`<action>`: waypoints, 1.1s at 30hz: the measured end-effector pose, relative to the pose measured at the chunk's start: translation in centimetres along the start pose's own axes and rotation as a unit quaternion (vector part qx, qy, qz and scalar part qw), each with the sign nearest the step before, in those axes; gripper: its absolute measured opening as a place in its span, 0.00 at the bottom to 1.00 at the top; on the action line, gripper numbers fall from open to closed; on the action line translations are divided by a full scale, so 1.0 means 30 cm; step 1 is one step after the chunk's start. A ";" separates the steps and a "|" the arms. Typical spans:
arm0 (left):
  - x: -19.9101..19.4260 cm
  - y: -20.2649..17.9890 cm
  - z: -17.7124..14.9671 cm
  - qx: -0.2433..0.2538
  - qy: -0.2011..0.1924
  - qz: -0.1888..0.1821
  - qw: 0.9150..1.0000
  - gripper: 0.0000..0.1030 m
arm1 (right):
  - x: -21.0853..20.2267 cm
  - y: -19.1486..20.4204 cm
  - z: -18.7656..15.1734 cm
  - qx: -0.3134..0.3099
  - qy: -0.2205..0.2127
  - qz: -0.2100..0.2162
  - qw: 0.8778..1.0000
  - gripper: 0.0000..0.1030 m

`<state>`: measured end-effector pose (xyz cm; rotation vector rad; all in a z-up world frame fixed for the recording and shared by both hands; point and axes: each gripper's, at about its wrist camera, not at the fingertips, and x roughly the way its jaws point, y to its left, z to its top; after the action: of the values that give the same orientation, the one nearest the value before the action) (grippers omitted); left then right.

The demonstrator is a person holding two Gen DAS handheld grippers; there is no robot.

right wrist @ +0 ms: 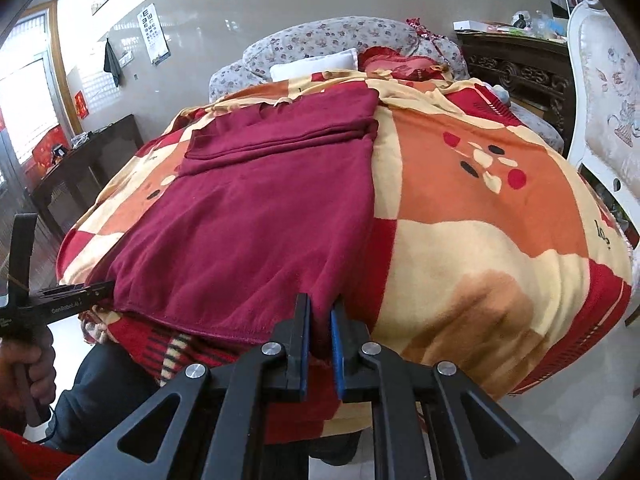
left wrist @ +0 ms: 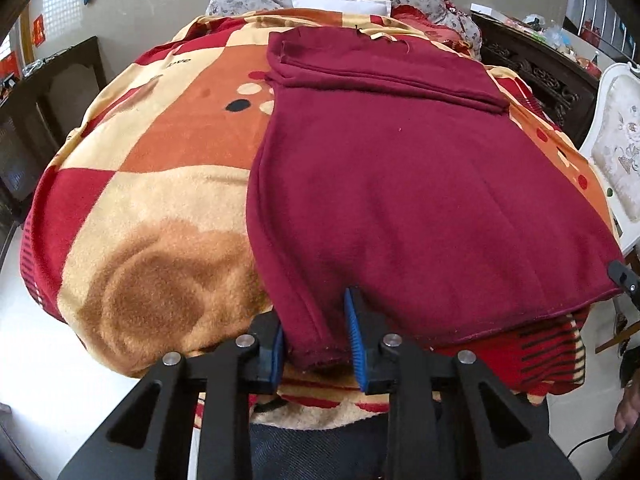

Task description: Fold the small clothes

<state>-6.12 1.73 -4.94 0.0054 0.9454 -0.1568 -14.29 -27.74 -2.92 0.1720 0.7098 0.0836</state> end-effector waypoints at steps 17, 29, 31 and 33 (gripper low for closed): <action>-0.023 0.018 -0.005 -0.019 -0.013 -0.034 0.999 0.13 | -0.018 -0.021 -0.008 0.011 -0.016 0.009 1.000 0.10; -0.200 0.149 -0.108 -0.020 -0.037 -0.069 0.997 0.08 | -0.187 0.048 -0.062 -0.021 -0.009 0.024 0.999 0.08; -0.218 0.153 -0.127 -0.015 -0.030 -0.076 0.997 0.08 | -0.208 0.047 -0.074 -0.018 -0.006 0.032 0.999 0.08; -0.229 0.156 -0.126 -0.014 -0.033 -0.081 0.996 0.08 | -0.226 0.037 -0.077 -0.010 -0.005 0.038 0.999 0.08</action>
<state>-12.49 7.55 -1.91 -0.1008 0.8812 -0.2918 -20.94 -27.27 -0.08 0.1797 0.6918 0.1621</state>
